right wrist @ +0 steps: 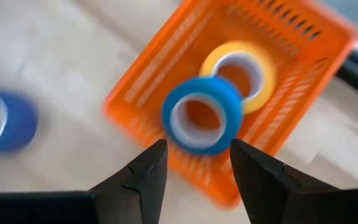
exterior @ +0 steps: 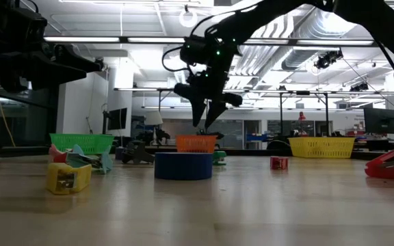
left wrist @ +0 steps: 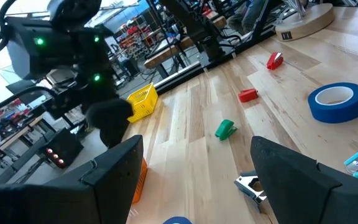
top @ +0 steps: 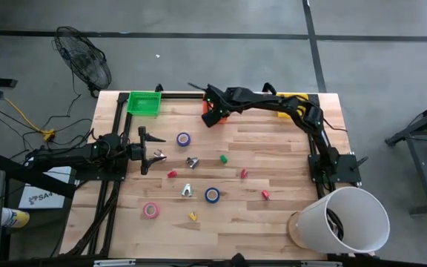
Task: Pick and place Stapler, Stapler remover, tape
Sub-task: Put the bottom right red stapler into the green bin
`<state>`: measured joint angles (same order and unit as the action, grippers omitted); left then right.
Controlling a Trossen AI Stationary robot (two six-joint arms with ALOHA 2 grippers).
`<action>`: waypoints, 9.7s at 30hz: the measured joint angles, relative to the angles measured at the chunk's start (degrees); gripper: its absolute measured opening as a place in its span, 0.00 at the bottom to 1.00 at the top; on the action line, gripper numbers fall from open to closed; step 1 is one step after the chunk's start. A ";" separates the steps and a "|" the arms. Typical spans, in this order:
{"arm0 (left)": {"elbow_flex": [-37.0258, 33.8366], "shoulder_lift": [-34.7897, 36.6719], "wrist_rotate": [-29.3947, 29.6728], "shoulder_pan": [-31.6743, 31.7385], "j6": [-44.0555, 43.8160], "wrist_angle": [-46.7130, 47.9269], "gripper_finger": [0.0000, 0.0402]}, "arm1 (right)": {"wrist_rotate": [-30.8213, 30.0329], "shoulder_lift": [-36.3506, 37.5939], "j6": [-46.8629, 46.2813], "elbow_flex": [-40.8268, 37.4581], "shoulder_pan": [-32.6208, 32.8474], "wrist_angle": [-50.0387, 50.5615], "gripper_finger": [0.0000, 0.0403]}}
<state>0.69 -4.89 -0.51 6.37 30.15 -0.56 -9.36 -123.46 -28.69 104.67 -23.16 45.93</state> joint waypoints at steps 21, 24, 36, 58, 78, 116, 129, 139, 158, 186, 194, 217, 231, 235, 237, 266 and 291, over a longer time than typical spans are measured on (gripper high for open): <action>0.00 0.02 -0.01 -0.01 0.00 0.00 0.73 | 8.15 3.89 -0.84 0.23 8.04 16.09 0.40; 0.00 0.00 0.00 0.00 0.00 0.00 0.73 | 8.26 5.57 -0.83 -2.68 9.43 16.44 0.40; 0.00 0.02 -0.01 0.00 0.00 0.00 0.73 | 9.42 19.01 5.72 -25.15 17.20 11.69 0.42; 0.00 0.02 -0.01 -0.01 0.00 0.00 0.73 | 21.29 35.01 -36.46 -50.47 37.67 1.87 0.44; 0.00 0.02 -0.01 0.00 0.00 0.00 0.73 | 20.59 28.53 -52.60 -50.58 41.07 -4.00 0.50; 0.00 0.00 0.01 -0.02 0.00 0.00 0.73 | 20.91 25.20 -53.33 -50.58 43.17 -3.59 0.21; 0.00 0.01 0.01 0.00 0.00 0.00 0.73 | 20.62 25.24 -51.79 -50.58 43.27 -5.44 0.17; 0.00 0.01 0.01 0.00 0.00 0.00 0.73 | 18.58 26.48 -42.19 -50.56 43.58 -17.25 0.17; 0.00 0.00 0.13 -0.01 0.00 -0.01 0.73 | 14.41 34.91 -22.62 -50.52 40.31 -30.02 0.17; 1.88 -4.74 4.48 -0.02 -49.65 -17.19 0.73 | 11.24 36.35 -9.41 -50.48 30.71 -57.22 0.17; 2.47 -20.07 1.69 -0.02 -52.03 -33.70 0.73 | 11.23 36.35 -3.00 -46.55 27.24 -57.12 0.17; 36.74 -63.16 -16.67 -0.02 -45.79 -33.90 0.73 | 10.11 36.35 9.61 -43.46 24.63 -55.87 0.17; 38.10 -65.99 -15.42 -0.02 -47.58 -34.01 0.71 | 8.32 36.33 12.35 -43.46 24.52 -56.42 0.17; 38.10 -65.99 -14.90 -0.02 -47.59 -34.02 0.65 | 8.22 36.33 12.69 -43.46 24.21 -57.09 0.17; 38.10 -65.99 -13.97 -0.04 -47.60 -34.03 0.62 | 8.19 36.33 13.26 -43.46 24.15 -57.09 0.17; 38.04 -65.96 -13.94 -0.02 -46.95 -34.03 0.17 | 7.47 36.33 13.51 -43.50 24.17 -57.02 0.17; 38.03 -65.64 -13.47 8.95 -44.94 -25.82 0.18 | 8.72 43.32 3.04 -43.57 22.75 -31.08 0.48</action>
<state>38.72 -70.52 -13.97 15.32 -14.79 -26.38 -0.64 -80.14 -25.64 61.10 -0.40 14.85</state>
